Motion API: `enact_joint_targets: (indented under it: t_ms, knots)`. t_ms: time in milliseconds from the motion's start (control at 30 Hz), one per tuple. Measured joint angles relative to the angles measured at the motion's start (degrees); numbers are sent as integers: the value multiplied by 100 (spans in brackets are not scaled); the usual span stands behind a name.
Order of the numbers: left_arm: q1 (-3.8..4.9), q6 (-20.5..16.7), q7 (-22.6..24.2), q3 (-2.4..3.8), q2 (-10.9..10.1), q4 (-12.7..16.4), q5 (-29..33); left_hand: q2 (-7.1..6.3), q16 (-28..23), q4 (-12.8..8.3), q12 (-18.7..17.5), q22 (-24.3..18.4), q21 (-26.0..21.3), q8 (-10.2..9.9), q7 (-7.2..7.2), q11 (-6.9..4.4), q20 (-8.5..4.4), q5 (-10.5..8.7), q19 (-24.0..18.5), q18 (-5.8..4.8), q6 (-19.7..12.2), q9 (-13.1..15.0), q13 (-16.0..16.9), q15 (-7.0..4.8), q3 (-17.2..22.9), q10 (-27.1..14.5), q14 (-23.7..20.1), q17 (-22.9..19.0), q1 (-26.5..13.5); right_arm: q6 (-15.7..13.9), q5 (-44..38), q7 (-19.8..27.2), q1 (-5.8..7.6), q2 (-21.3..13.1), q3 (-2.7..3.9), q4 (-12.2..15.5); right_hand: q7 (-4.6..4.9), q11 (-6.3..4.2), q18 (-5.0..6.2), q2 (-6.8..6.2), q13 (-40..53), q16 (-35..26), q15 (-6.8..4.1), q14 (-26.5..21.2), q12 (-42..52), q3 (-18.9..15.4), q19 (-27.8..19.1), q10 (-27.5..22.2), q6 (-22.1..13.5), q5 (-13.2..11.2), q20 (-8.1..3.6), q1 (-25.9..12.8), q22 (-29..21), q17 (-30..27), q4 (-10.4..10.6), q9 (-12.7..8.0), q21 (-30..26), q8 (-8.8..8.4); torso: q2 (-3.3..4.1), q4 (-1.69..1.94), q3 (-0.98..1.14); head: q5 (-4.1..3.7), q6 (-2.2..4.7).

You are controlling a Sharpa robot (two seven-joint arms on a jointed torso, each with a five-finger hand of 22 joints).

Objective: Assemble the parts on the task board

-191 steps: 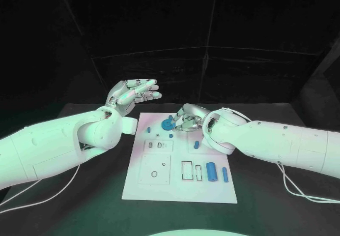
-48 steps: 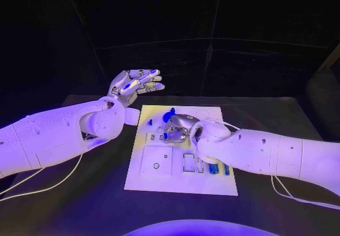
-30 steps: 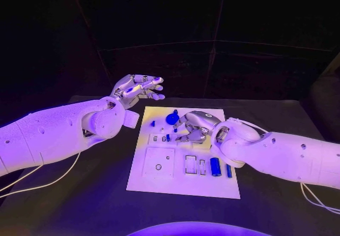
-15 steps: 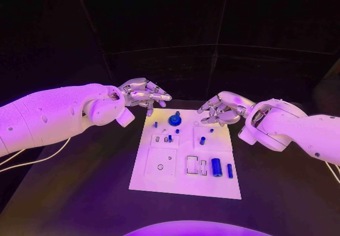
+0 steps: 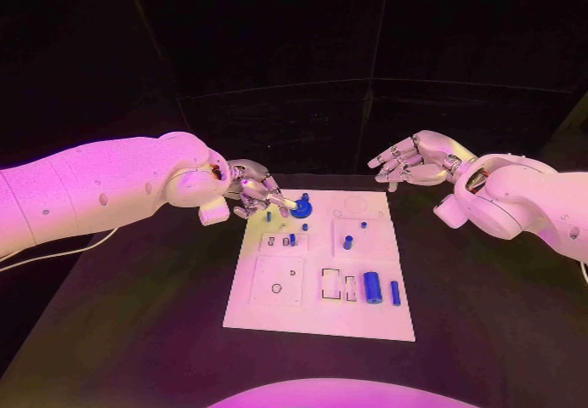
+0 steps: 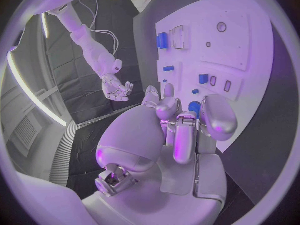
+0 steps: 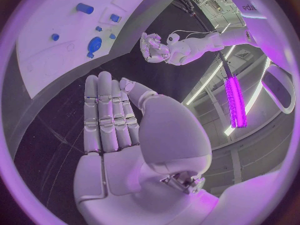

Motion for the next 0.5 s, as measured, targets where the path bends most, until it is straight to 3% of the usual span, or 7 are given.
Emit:
enact_joint_targets:
  t_ms: [100, 167, 267, 433, 500]
  knots:
    - [9, 37, -283, -15, 156, -93, -192, -32, 0, 308, 347, 146, 123, 255, -35, 6, 14, 0, -14, 0, -115, 186, 319, -21, -194, -11, -2, 0, -385, 49, 203, 119, 7, 5, 0, -121, 14, 119, -1, -30, -412, -770, 149, -349, -362, 181, -406, 68, 14, -53, 140, -65, -214, -435, -11, 0, -439, -16, -5, 0, 1, -1, 3]
    - [12, 58, -479, -24, 270, -160, -363, -42, 0, 473, 479, 220, 185, 366, -48, -11, 14, 0, -14, 1, -172, 270, 442, -30, -318, -28, -11, 0, -560, 77, 340, 200, 12, 16, 0, -196, 47, 101, 0, -13, -776, -1195, 177, -192, -576, 195, -371, 308, 57, -55, 210, -126, -330, -745, -11, 1, -634, -37, -5, 0, 1, -3, 7]
    - [16, 73, -718, -29, 421, -242, -688, -61, 0, 571, 595, 277, 221, 511, -66, -11, 13, 0, -14, 0, -232, 382, 544, -30, -419, -27, -11, -1, -627, 89, 502, 291, 21, 28, 0, -281, -19, 34, -2, -33, -1014, -1407, 112, 190, -636, 98, -152, 670, 202, -55, 247, -155, -381, -932, 8, 18, -685, -37, -5, 0, 1, -9, 9]
    - [18, 83, -985, -35, 569, -320, -1167, -35, 0, 559, 672, 347, 274, 720, -75, -45, -5, 0, -34, 1, -325, 547, 621, -50, -502, -35, 8, -1, -653, 66, 671, 386, 26, 36, -1, -379, -206, -162, -1, -49, -1060, -1345, -105, 946, -517, -184, 442, 1294, 396, -55, 71, -170, -356, -926, 28, 32, -549, 15, -4, -1, 0, 2, -2]
    - [20, 85, -1068, -37, 634, -365, -1317, -31, 0, 543, 678, 355, 274, 783, -77, -45, 16, 0, -55, 1, -341, 594, 626, -62, -517, -35, -4, -1, -648, 27, 721, 410, 30, 48, -1, -417, -271, -252, -2, -129, -975, -1209, -192, 1268, -402, -317, 682, 1548, 462, -35, -11, -254, -322, -832, 44, 32, -460, 48, 0, -1, -2, 2, -9]
